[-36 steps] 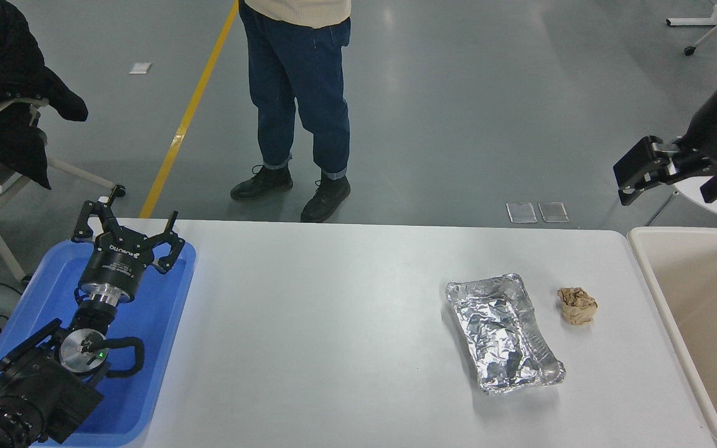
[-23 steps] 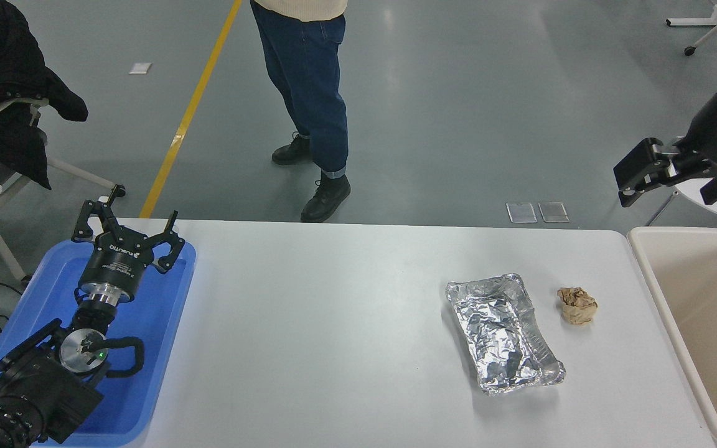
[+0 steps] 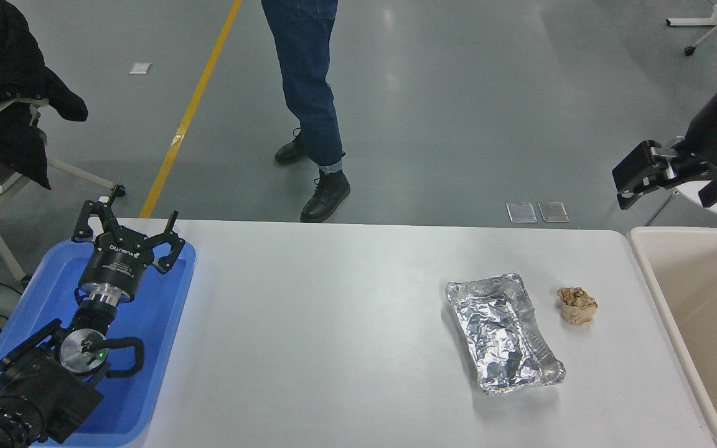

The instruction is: Pick up foil plate and place in dustbin

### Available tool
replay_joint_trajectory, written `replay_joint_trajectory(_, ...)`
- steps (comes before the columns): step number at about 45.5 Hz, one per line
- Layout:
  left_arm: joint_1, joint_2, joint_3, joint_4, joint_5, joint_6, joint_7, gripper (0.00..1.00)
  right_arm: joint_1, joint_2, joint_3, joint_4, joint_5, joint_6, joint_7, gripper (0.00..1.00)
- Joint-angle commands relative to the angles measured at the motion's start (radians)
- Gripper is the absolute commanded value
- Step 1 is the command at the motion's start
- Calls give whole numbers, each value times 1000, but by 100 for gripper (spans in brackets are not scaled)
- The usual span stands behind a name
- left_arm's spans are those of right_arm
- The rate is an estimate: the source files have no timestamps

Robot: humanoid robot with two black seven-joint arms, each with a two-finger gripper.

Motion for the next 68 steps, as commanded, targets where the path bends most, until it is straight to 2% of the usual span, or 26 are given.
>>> replay_joint_trajectory(1,0,0,0,0,0,0,0,100,-7,-7,4,-1,0,0,-1,100)
replay_joint_trajectory(44,0,0,0,0,0,0,0,100,-88,-1,119,-9,15,0,0,100)
replay_joint_trajectory(59,-1,0,0,0,0,0,0,100,-309,21,235,-41,-3,0,-6,100)
replay_joint_trajectory(64,-1,0,0,0,0,0,0,100,-462,25,291,-54,-26,-144,-6,100)
replay_joint_trajectory(68,0,0,0,0,0,0,0,100,-542,37,306,-64,-109,-291,-4,100)
